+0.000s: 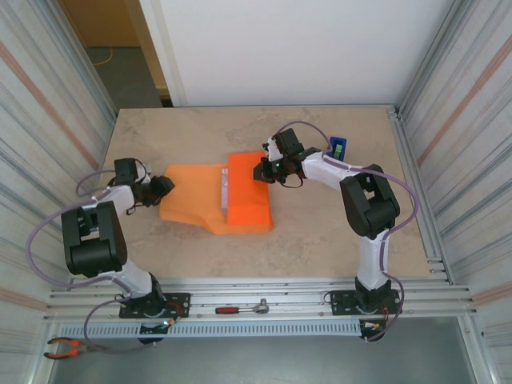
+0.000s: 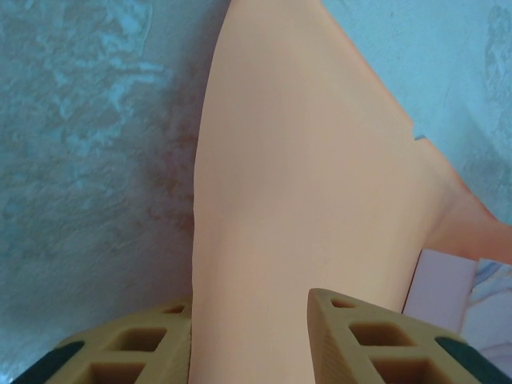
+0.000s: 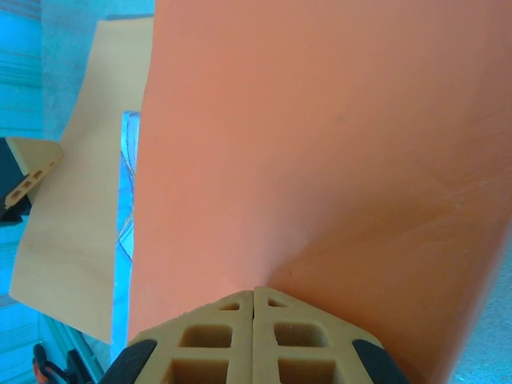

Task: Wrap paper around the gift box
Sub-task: Second fold the wrapping paper around the gift box.

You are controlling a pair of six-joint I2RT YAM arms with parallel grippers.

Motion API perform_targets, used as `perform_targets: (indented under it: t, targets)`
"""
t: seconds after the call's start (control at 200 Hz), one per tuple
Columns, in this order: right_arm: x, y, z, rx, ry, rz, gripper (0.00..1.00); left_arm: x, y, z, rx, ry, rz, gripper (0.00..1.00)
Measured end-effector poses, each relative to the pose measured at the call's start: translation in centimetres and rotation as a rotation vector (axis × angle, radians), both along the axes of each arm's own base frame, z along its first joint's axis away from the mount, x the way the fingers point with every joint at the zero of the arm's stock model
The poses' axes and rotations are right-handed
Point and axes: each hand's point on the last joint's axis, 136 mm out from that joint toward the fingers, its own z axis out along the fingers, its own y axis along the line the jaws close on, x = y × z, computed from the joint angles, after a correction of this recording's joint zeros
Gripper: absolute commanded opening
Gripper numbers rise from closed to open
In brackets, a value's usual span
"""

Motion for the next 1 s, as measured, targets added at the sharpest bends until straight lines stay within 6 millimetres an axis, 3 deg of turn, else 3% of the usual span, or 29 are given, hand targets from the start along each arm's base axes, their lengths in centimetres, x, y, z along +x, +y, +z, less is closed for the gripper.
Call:
perform_targets:
  t: [0.396,0.621,0.722,0.857,1.002]
  targets:
    - [0.0,0.0,0.0,0.001,-0.001,0.000,0.00,-1.5,-0.2,2.1,0.011,-0.012,-0.004,0.26]
    - [0.0,0.0,0.0,0.001,-0.001,0.000,0.00,-2.7,-0.6,1.9,0.008,0.010,-0.020,0.09]
    - [0.0,0.0,0.0,0.001,-0.001,0.000,0.00,-3.1,-0.8,2.3,0.002,-0.003,-0.025,0.07]
    - [0.0,0.0,0.0,0.001,-0.002,0.000,0.00,-3.3,-1.6,4.4,0.003,-0.085,-0.051,0.06]
    - [0.0,0.1,0.0,0.002,-0.003,0.001,0.00,-3.0,-5.1,9.1,0.009,-0.269,-0.164,0.06]
